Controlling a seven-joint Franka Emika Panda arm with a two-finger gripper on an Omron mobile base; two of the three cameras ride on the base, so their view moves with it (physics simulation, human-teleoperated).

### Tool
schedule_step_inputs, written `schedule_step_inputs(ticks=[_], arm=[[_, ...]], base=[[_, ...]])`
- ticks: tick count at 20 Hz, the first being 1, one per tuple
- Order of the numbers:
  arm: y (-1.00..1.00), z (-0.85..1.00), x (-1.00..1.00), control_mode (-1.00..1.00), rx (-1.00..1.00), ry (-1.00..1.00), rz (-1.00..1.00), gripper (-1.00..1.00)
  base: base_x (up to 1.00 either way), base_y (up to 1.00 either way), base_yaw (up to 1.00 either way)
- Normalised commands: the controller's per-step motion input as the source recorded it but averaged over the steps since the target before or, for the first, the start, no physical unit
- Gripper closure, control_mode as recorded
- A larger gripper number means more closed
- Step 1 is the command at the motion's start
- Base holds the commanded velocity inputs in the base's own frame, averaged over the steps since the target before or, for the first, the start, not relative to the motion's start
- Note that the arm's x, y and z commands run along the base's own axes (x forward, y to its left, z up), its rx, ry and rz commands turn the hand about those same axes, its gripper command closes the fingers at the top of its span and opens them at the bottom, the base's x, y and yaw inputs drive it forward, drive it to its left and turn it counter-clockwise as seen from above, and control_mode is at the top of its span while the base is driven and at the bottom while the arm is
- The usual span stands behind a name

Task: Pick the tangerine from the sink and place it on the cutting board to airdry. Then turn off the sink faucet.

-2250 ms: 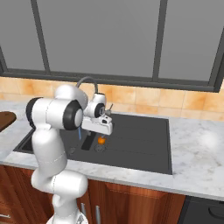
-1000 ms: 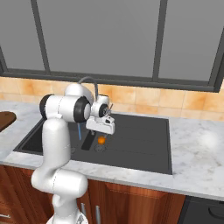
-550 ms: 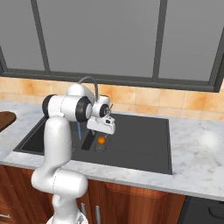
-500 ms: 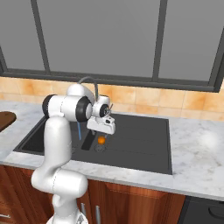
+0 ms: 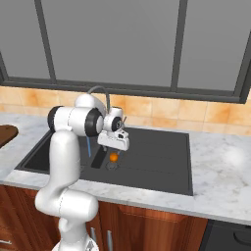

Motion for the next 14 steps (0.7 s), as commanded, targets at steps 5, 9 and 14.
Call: schedule_step_inputs(ticks=[5,9,14], arm=[[-0.03,-0.19,0.00,-1.00,0.00,0.01,-0.08,-1.00],[-0.10,-0.21,0.00,-1.00,0.05,0.04,-0.15,-1.00],[-0.10,-0.21,0.00,-1.00,0.05,0.04,-0.19,-1.00]], base=[[0.00,0.00,0.00],[0.00,0.00,0.00],[0.00,0.00,0.00]])
